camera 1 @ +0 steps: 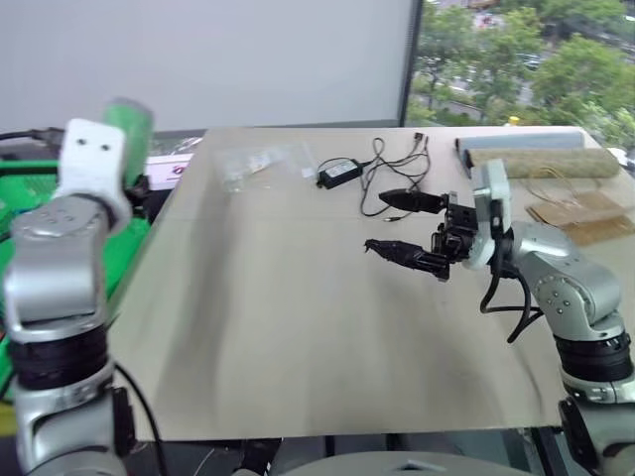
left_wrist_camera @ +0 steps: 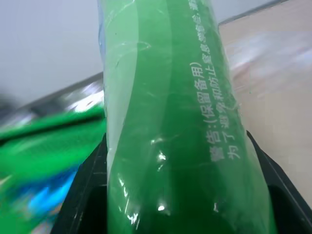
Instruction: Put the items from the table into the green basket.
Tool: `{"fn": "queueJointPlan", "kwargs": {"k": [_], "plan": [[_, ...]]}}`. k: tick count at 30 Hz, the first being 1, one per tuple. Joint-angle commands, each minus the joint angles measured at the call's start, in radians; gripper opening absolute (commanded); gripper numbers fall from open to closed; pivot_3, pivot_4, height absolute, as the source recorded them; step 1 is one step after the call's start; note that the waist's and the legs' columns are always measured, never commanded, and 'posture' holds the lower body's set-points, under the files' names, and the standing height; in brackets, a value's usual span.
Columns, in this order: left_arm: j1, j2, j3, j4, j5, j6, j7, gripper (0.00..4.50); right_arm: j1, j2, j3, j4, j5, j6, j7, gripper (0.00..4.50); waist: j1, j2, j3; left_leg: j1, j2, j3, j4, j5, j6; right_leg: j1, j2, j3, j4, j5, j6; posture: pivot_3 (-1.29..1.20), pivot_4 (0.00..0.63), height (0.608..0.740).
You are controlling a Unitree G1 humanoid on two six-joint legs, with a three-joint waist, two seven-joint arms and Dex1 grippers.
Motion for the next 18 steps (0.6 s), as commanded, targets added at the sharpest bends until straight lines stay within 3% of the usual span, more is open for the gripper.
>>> {"fn": "queueJointPlan", "kwargs": {"k": [1, 7, 9, 13, 18], "plan": [[0.070, 0.059, 0.133, -0.089, 0.022, 0.021, -0.004, 2.00, -0.065, 0.018, -0.012, 0.018, 0.106, 0.066, 0.050, 4.50, 0.039, -0.003, -0.001, -0.002, 0.000, -0.001, 0.000, 0.001, -0.001, -0.001, -0.001, -0.001, 0.000, 0.000, 0.000, 0.17, 0.000, 0.740], [0.216, 0.096, 0.256, -0.119, 0.038, 0.051, -0.008, 2.00, -0.109, 0.026, -0.011, 0.032, 0.152, 0.115, 0.079, 4.50, 0.097, -0.008, -0.004, -0.010, -0.002, -0.005, 0.001, 0.001, -0.002, -0.008, -0.004, -0.005, 0.000, 0.000, -0.001, 0.18, 0.000, 0.740], [0.241, 0.085, 0.256, -0.114, 0.034, 0.015, -0.009, 2.97, -0.110, 0.028, -0.011, 0.031, 0.150, 0.116, 0.076, 4.50, 0.104, -0.008, -0.004, -0.010, -0.002, -0.006, 0.001, 0.000, -0.001, -0.008, -0.005, -0.006, 0.000, 0.001, -0.002, 0.18, 0.000, 0.740], [0.225, 0.066, 0.243, -0.077, 0.040, -0.065, 0.023, 4.35, -0.103, 0.021, -0.017, 0.019, 0.145, 0.117, 0.068, 4.50, 0.105, -0.007, -0.005, -0.010, -0.002, -0.007, -0.001, 0.001, -0.002, -0.008, -0.005, -0.008, 0.000, 0.002, -0.004, 0.18, 0.000, 0.740], [0.174, 0.038, 0.218, -0.032, 0.017, -0.252, 0.038, 4.35, -0.069, 0.005, -0.033, 0.010, 0.125, 0.100, 0.045, 4.50, 0.101, -0.008, -0.005, -0.011, -0.002, -0.007, -0.002, 0.001, -0.002, -0.009, -0.005, -0.007, 0.000, 0.002, -0.004, 0.13, 0.000, 0.740]]}}
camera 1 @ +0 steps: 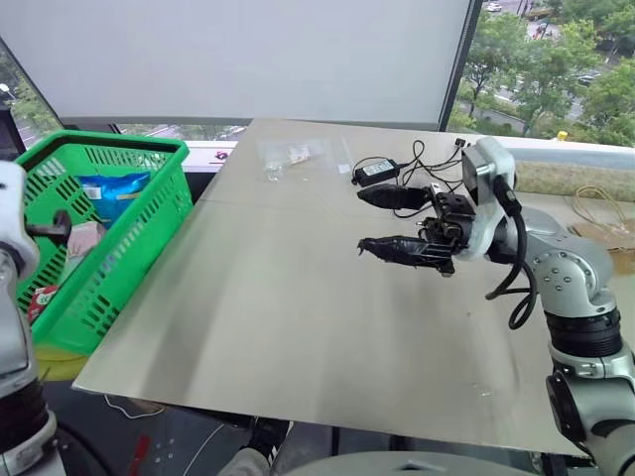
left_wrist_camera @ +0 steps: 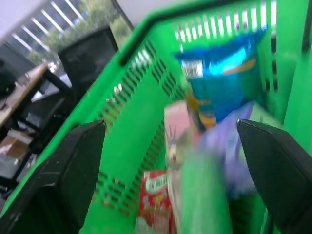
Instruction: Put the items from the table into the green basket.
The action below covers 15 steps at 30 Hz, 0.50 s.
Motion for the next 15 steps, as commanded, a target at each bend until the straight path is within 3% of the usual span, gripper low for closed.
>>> {"fn": "queueJointPlan", "kwargs": {"k": [1, 5, 8, 12, 15], "plan": [[-0.049, -0.045, -0.042, -0.017, -0.053, -0.175, -0.025, 4.35, 0.042, -0.025, -0.023, -0.024, -0.063, -0.051, -0.033, 4.50, 0.002, -0.001, -0.003, 0.000, 0.000, 0.001, -0.001, 0.000, 0.000, -0.001, 0.000, 0.001, 0.000, 0.000, 0.000, 0.13, 0.000, 0.740], [-0.019, -0.224, -0.174, -0.144, -0.227, -0.200, -0.140, 4.35, 0.168, -0.086, 0.032, 0.028, -0.305, -0.238, -0.049, 4.50, 0.005, 0.000, -0.008, -0.001, -0.003, 0.004, -0.001, 0.000, 0.000, -0.001, -0.004, 0.002, 0.000, 0.000, 0.000, 0.11, 0.000, 0.740], [0.035, -0.350, -0.275, -0.207, -0.307, -0.230, -0.163, 4.35, 0.244, -0.107, 0.033, 0.063, -0.401, -0.330, -0.066, 4.50, -0.007, -0.001, -0.009, -0.001, -0.003, 0.009, 0.000, 0.000, 0.000, -0.002, -0.004, 0.005, -0.001, 0.000, 0.001, 0.06, 0.000, 0.740], [0.188, -0.414, -0.496, -0.165, -0.247, -0.403, -0.187, 4.35, 0.369, -0.128, 0.004, 0.109, -0.528, -0.461, -0.123, 4.50, -0.041, 0.000, -0.010, -0.001, 0.000, 0.011, 0.000, 0.000, 0.000, -0.004, -0.001, 0.008, 0.001, 0.000, 0.001, 0.02, 0.000, 0.740], [0.235, -0.461, -0.569, -0.095, -0.234, -0.508, -0.187, 4.35, 0.459, -0.158, -0.009, 0.150, -0.591, -0.538, -0.133, 4.50, -0.053, 0.003, -0.012, 0.001, 0.001, 0.012, 0.000, 0.000, 0.001, -0.003, 0.002, 0.008, 0.002, 0.000, 0.000, 0.01, 0.000, 0.740]]}}
